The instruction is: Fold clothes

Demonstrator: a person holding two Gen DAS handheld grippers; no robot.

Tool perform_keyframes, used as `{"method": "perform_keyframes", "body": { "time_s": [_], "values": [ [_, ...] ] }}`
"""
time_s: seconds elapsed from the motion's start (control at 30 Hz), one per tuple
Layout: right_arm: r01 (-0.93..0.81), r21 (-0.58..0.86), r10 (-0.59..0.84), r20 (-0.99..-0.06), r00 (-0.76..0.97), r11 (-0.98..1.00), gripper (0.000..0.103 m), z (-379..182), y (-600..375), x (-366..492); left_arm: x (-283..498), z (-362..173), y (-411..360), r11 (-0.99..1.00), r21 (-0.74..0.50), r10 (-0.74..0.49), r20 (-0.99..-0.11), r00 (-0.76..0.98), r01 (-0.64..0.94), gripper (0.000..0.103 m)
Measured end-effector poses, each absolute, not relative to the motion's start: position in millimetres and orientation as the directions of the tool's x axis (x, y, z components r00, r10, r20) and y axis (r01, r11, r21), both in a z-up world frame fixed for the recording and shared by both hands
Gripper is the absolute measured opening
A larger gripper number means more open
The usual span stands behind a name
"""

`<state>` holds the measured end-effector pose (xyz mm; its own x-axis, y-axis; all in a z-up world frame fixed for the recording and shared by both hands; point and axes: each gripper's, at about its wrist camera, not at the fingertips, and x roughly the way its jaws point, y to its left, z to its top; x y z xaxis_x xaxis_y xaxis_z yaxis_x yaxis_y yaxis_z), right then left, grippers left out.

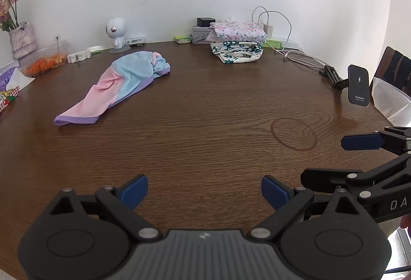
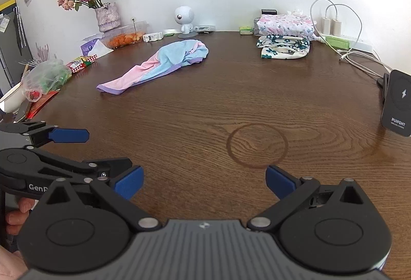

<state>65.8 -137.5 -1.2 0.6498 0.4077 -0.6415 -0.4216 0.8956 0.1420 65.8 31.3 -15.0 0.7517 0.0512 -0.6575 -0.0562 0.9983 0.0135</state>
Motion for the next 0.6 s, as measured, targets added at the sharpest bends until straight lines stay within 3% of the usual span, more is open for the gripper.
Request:
{"method": "perform_keyframes", "body": {
  "time_s": [0.6],
  "values": [
    [-0.548, 0.075, 0.480, -0.593, 0.647, 0.833, 0.103, 17, -83, 166, 142, 1, 92, 0.984, 0.028, 0.157, -0.612, 0.776, -0.177, 0.095]
  ]
}}
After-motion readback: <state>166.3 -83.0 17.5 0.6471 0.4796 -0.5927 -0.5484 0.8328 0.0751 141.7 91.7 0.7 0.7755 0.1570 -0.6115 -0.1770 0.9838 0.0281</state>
